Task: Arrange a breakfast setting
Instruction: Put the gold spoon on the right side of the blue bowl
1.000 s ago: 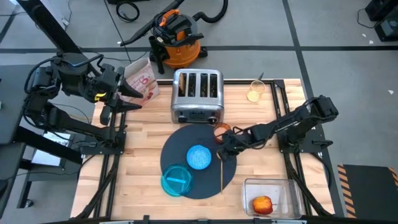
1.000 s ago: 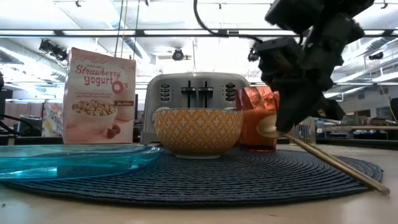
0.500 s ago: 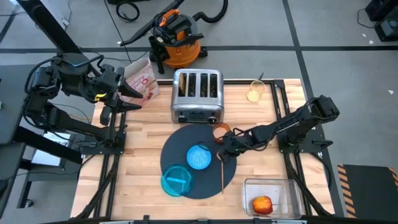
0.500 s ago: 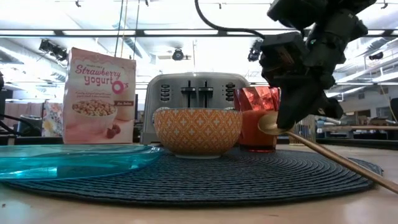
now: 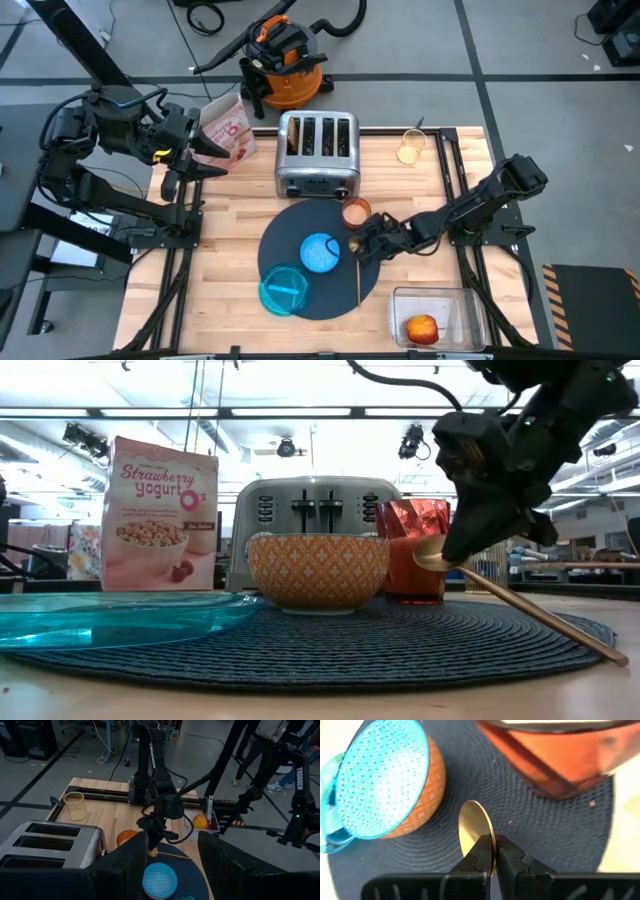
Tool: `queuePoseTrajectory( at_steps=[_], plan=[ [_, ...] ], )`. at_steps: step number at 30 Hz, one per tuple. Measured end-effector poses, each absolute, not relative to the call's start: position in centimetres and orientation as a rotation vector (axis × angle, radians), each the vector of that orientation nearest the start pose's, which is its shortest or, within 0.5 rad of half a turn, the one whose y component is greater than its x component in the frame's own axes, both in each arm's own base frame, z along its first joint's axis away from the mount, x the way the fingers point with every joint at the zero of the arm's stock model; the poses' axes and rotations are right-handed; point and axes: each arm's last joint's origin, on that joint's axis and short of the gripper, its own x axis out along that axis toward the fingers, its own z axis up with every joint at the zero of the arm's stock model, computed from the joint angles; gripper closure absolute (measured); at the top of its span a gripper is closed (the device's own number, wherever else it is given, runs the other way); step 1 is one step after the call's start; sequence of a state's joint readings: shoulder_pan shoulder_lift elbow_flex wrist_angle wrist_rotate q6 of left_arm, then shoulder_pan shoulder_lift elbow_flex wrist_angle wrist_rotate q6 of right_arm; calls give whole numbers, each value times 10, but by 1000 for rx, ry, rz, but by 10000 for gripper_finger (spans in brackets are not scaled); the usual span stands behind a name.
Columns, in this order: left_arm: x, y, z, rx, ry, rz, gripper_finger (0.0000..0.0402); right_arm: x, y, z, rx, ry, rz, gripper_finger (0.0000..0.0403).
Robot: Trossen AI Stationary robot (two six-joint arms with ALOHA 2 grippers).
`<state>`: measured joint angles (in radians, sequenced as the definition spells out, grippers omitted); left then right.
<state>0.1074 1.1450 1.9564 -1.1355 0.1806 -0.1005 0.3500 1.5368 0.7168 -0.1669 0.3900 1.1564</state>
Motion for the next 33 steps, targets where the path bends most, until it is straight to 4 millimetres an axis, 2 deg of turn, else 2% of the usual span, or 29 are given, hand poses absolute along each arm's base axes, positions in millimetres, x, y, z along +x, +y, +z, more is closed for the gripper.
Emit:
queuePoseTrajectory(
  at_steps=[7, 20, 33],
  plan=[
    [127, 8, 532, -147, 324, -56, 219, 252, 84, 139, 667, 742, -560, 385],
    [127, 8, 532, -148, 324, -57, 219, 241, 81, 124, 718, 667, -622, 380],
    [127, 8, 532, -147, 324, -56, 219, 248, 83, 110, 729, 674, -630, 346]
  ],
)
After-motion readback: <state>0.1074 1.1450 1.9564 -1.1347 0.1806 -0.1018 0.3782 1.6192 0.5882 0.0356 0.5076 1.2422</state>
